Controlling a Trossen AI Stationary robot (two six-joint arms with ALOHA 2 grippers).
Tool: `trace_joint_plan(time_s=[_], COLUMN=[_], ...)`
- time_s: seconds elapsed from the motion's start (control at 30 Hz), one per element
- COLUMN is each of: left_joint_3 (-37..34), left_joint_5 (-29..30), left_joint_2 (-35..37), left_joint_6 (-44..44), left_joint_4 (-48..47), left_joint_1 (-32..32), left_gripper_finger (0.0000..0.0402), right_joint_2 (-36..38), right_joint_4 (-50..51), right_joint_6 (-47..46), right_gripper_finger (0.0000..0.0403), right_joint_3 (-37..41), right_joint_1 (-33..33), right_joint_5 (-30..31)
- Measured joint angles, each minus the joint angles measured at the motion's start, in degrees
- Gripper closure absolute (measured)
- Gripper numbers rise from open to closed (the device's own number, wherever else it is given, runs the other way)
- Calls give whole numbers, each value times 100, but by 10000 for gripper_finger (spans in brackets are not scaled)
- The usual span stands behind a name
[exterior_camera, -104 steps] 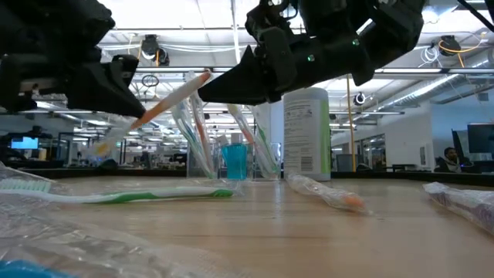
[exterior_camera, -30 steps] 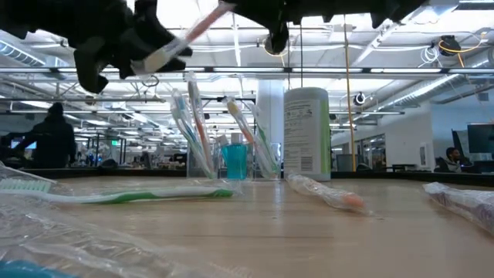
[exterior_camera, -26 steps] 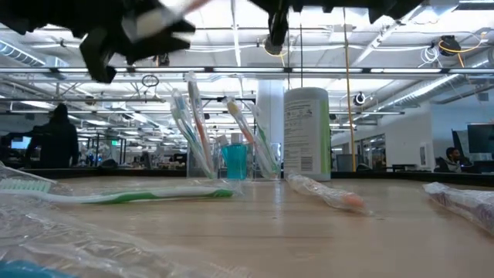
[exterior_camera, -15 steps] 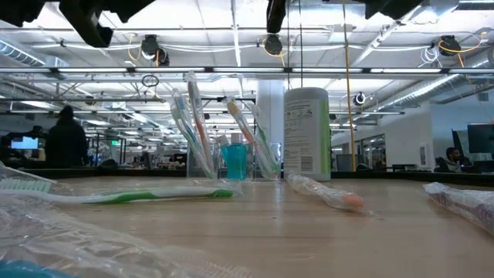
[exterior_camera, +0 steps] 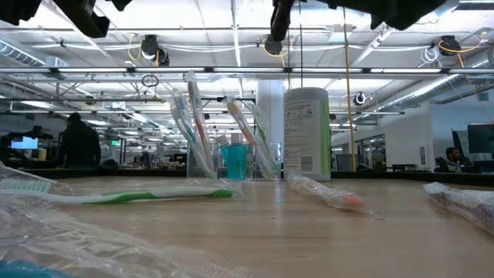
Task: Pick & Place toothbrushing station
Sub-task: Put the orange toothbrush into the transparent organizer
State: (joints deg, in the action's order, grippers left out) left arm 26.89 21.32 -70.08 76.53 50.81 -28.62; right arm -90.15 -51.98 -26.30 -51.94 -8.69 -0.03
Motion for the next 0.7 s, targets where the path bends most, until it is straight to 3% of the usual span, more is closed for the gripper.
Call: trace_joint_plan(time_s=[0.3,0.43,0.53,0.7], left_joint_3=[0,0,0,61], left_joint_5=[-1113,-1104,-1034,-824], left_joint_2=[0,0,0,0], left_joint_6=[438,98,-11,50], left_joint_4=[77,50,50,80], left_joint_1=[46,198,265,123], left_gripper_finger=[245,270,283,268], right_joint_2=[-22,-11,-9,-11], right_joint_4=[-643,-997,-1372,-1179], right_joint_6=[-141,-144,-32,-316], right_gripper_finger=[379,377,379,381], right_joint_3=[528,551,552,551], right_joint_1=[57,46,47,99], right_joint_5=[419,286,-166,-311])
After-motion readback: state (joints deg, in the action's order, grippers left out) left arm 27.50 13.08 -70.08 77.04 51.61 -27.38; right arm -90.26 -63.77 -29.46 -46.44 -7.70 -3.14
